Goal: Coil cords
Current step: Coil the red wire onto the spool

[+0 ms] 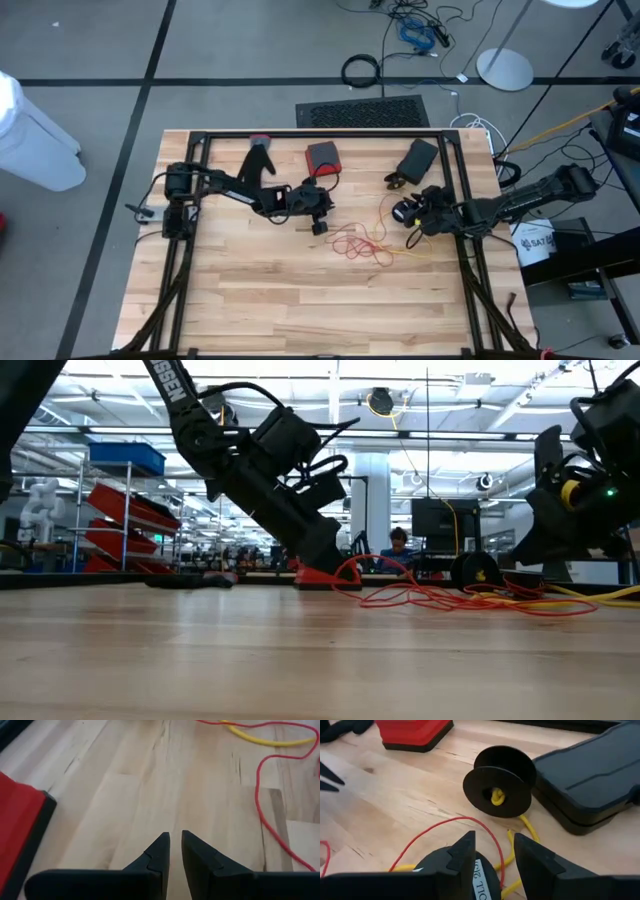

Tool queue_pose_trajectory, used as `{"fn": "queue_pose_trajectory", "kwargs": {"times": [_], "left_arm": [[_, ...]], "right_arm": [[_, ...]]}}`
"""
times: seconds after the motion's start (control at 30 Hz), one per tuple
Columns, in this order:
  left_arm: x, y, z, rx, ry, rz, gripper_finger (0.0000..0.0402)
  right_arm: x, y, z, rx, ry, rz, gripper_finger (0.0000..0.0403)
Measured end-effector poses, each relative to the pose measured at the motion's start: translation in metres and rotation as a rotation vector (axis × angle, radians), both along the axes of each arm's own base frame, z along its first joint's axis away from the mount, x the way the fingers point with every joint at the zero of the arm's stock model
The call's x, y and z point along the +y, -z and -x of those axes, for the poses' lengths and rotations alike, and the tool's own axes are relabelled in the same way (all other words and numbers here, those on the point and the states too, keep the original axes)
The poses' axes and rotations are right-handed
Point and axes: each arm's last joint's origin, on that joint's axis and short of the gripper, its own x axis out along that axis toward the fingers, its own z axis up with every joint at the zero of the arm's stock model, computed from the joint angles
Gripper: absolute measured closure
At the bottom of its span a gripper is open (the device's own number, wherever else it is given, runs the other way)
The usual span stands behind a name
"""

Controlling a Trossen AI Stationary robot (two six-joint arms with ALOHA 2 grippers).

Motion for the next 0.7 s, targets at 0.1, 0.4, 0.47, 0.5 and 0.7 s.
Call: {"fn": "queue_pose_trajectory", "kwargs": {"times": [0.1, 0.4, 0.47, 0.5, 0.7], "left_arm": [[-0.0018, 0.0026, -0.0013, -0.006, 0.003, 0.002, 0.0345], [-0.0031, 0.0028, -0.0017, -0.01, 0.007, 0.002, 0.0345], [-0.0034, 0.0029, -0.0017, -0.009, 0.007, 0.002, 0.0345], [-0.0034, 0.0029, -0.0017, -0.009, 0.007, 0.002, 0.0345], [-0.0042, 0.0029, -0.0018, -0.009, 0.006, 0.007, 0.0345]], "right_arm": [[0.0008, 0.0007, -0.0002, -0.006, -0.012, -0.042, 0.028], [0.0024, 0.0018, -0.0009, -0.012, -0.039, -0.111, 0.028], [0.0028, 0.0018, -0.0014, -0.017, -0.047, -0.13, 0.028], [0.0031, 0.0017, -0.0017, -0.02, -0.051, -0.138, 0.028], [0.0045, 0.0006, -0.006, -0.049, -0.072, -0.157, 0.028]]}}
